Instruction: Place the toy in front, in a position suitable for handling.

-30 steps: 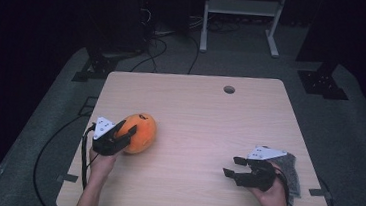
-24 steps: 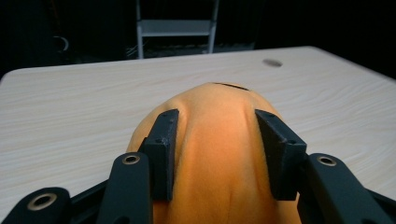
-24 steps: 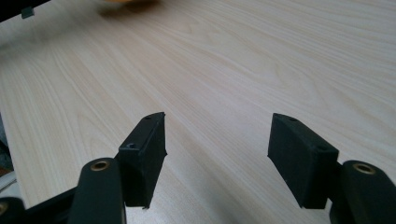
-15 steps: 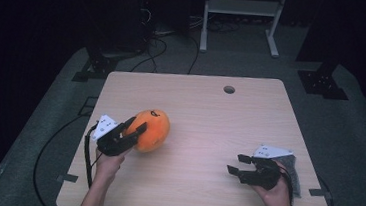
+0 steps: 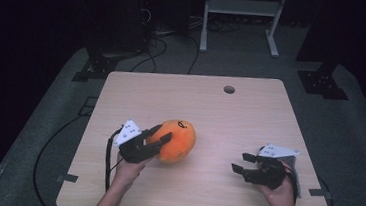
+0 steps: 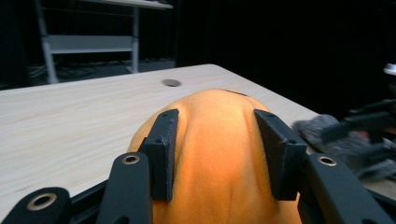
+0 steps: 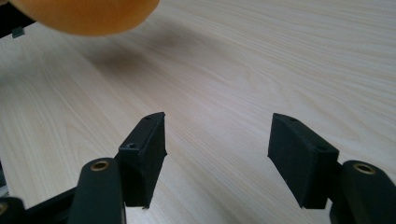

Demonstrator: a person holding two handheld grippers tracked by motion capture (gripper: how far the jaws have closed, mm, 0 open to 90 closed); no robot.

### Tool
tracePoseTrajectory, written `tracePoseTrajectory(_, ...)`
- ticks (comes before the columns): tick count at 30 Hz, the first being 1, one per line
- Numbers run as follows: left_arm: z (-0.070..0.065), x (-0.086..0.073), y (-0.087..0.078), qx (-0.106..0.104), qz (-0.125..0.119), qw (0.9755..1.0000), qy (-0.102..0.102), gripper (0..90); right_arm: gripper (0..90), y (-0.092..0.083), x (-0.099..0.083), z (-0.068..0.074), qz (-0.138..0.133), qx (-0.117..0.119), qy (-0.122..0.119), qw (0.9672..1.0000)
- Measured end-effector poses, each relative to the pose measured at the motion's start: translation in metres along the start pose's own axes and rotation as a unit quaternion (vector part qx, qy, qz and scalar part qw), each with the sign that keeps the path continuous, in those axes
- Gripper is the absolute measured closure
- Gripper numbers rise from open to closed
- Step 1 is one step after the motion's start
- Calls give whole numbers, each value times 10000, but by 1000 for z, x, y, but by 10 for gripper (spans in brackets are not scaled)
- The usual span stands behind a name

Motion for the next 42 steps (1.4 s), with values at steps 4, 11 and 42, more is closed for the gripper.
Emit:
tracePoseTrajectory(4,-14,-4,14,-212,119,9997,95,526,355,-2,0,-5,-40,-47,54,10000)
tracePoseTrajectory(11,-30,-11,33,-457,275,9984,180,526,355,-9,1,-12,-134,-130,137,9997)
tracePoseTrajectory(42,-54,-33,48,-659,822,9932,501,224,418,-34,-16,-99,96,-1221,608,9906)
Point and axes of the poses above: each handheld gripper's, and its own axes: y roughly forward along the jaws, x roughly out of its top, z roughly to its left, the point moved 6 cm from there along y, roughly forward along the jaws, and after that the axes turned 12 degrees about -x, right-handed, at the moved point
